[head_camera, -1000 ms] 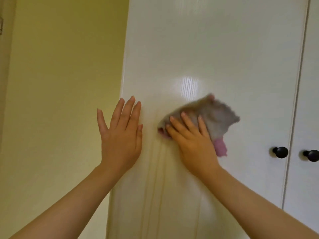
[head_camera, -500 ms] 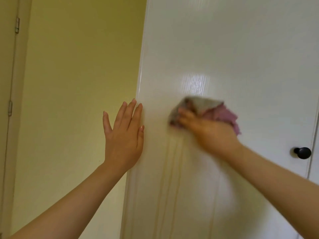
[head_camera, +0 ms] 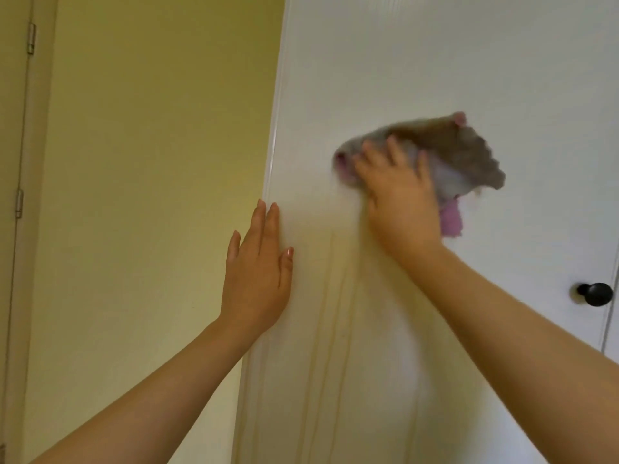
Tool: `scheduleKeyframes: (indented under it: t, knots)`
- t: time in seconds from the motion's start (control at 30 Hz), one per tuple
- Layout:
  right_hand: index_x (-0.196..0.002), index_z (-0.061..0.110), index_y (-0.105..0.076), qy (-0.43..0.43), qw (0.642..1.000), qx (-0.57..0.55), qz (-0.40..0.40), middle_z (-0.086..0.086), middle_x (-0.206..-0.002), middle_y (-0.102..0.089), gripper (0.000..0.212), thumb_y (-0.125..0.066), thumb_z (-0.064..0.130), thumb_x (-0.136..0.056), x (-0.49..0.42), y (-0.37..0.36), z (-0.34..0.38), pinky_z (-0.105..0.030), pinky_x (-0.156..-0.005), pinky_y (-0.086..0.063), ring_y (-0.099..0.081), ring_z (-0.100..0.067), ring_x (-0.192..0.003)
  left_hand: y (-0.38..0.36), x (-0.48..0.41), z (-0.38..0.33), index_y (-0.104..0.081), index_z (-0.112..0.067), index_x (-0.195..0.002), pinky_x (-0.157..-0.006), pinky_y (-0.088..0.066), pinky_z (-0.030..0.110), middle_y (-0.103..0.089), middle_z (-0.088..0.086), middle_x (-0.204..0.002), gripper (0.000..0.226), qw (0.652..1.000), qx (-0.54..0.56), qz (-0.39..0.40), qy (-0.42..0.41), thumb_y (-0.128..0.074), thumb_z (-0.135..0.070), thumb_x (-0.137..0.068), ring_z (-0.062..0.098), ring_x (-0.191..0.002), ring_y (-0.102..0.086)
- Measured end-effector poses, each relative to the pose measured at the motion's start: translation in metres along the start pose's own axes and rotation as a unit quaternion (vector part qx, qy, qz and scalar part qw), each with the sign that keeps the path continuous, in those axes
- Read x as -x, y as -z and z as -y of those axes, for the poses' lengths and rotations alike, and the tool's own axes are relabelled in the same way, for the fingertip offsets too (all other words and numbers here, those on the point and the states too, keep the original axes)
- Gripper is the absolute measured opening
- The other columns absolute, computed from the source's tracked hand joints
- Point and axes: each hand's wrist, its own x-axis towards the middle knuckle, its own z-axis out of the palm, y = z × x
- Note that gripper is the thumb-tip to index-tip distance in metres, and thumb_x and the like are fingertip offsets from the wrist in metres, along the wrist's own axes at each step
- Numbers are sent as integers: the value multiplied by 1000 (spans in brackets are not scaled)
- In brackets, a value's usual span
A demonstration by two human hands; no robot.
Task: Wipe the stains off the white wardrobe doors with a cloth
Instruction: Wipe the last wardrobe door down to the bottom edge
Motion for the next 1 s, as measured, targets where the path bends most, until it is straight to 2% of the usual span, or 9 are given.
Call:
scheduleKeyframes:
  t: [0.07, 0.13, 0.23, 0.37, 0.43, 0.57, 0.7, 0.87, 1.0]
  knots:
    - [-118, 10, -63, 161, 986, 12, 32, -9, -128, -58, 47, -38, 6, -79, 33, -12, 9, -47, -111, -14, -48, -36, -123, 0, 0, 0, -19, -6, -149, -112, -13, 42, -19, 14, -156, 68, 1000, 5, -2, 6, -16, -40, -91, 19, -140, -20]
    - [-117, 10, -64, 248, 965, -17, 81, -11, -126, -59, 43, -37, 9, -84, 46, -4, -12, -34, -109, -20, -53, -34, -117, 1, 1, 1, -19, -6, -149, -112, -15, 43, -21, 14, -155, 67, 1000, 1, 0, -1, -17, -39, -91, 15, -138, -17]
    - [-115, 6, -65, 200, 977, -30, 61, -15, -125, -58, 41, -34, 12, -88, 16, 21, -50, -39, -93, -42, -52, -39, -116, 3, 1, 2, -11, -11, -149, -112, -10, 39, -16, 10, -156, 66, 1000, 8, 16, -11, -14, -41, -90, 4, -138, -6]
    - [-109, 11, -69, 202, 979, -11, -16, -8, -121, -63, 44, -34, 11, -82, 12, 7, -21, -42, -82, -46, -55, -36, -115, -3, 1, -1, -2, -17, -143, -113, -12, 35, -8, -4, -151, 61, 999, 46, -9, 3, -15, -41, -89, -9, -134, -1]
    - [-111, 12, -68, 240, 969, -60, 24, -6, -123, -61, 48, -32, 9, -79, 19, -12, 7, -43, -75, -53, -56, -32, -114, -5, 1, -5, -8, -14, -145, -113, -19, 39, -10, -6, -147, 59, 997, 66, -35, 21, -21, -35, -91, -6, -133, -8]
    - [-117, 12, -64, 261, 956, -92, 100, -4, -131, -54, 48, -33, 8, -81, 32, 1, -31, -29, -102, -35, -49, -24, -122, -7, -1, -8, -22, -2, -147, -112, -23, 44, -25, -1, -148, 58, 994, 78, -69, 41, -32, -13, -91, 4, -133, -19]
    - [-120, 23, -61, 235, 964, -87, 89, 5, -134, -48, 46, -33, 12, -86, 53, 31, -72, -27, -71, -55, -28, -5, -134, -7, -1, -9, -21, -6, -148, -115, -17, 37, -16, -12, -143, 58, 993, 87, -64, 50, -28, -11, -90, -4, -133, -16]
    - [-111, 12, -68, 238, 964, -107, 43, -5, -124, -61, 47, -34, 7, -79, 15, -12, 1, -33, -84, -48, -55, -26, -114, -4, -1, -9, -30, -3, -145, -102, -36, 57, -44, 7, -144, 58, 989, 99, -86, 75, -32, -4, -87, 9, -118, -34]
    - [-120, 11, -62, 258, 956, -88, 107, -5, -132, -53, 49, -32, 8, -81, 35, 7, -44, -26, -100, -34, -49, -23, -121, -1, -2, -13, -29, -6, -146, -100, -36, 59, -48, 11, -140, 57, 988, 104, -78, 86, -33, 1, -90, 8, -113, -35]
